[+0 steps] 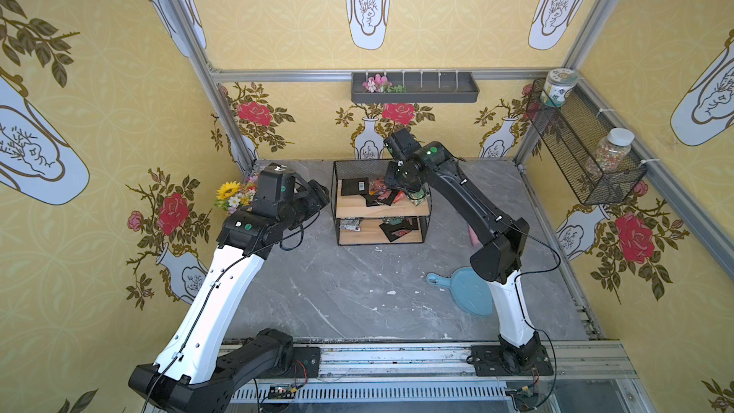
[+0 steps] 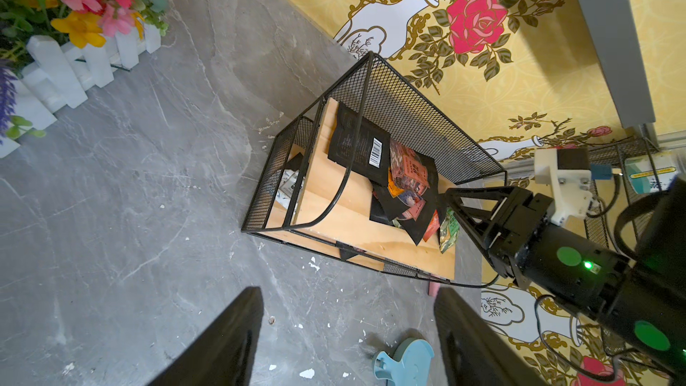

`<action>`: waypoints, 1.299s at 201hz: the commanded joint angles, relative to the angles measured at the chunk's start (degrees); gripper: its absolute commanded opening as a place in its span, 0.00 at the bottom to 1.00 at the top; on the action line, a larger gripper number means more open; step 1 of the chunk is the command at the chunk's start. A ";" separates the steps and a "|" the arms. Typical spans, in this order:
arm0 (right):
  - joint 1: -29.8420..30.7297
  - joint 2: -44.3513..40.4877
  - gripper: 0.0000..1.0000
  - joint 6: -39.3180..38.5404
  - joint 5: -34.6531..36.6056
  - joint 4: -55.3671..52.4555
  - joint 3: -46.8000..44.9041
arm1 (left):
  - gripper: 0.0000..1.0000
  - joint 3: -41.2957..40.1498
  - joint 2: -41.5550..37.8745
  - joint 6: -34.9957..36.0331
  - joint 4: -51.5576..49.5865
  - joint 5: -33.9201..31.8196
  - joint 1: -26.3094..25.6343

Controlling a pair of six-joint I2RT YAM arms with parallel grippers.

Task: Remove the tea bags from the shelf
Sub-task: Pick up the tea bag from the shelf.

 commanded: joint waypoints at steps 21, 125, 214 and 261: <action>-0.13 0.94 0.47 2.45 -1.02 0.67 0.21 | 0.78 0.92 0.65 1.46 0.71 0.35 -0.07; -1.89 -0.07 0.39 5.02 -3.72 5.89 -4.84 | 0.77 1.67 1.03 1.99 1.76 1.29 -0.08; -1.62 0.11 0.37 5.39 -3.60 5.88 -4.11 | 0.76 1.24 1.14 2.04 1.92 1.23 0.00; -1.72 0.35 0.32 5.42 -4.10 6.34 -4.11 | 0.76 0.97 1.02 1.89 2.03 1.50 -0.02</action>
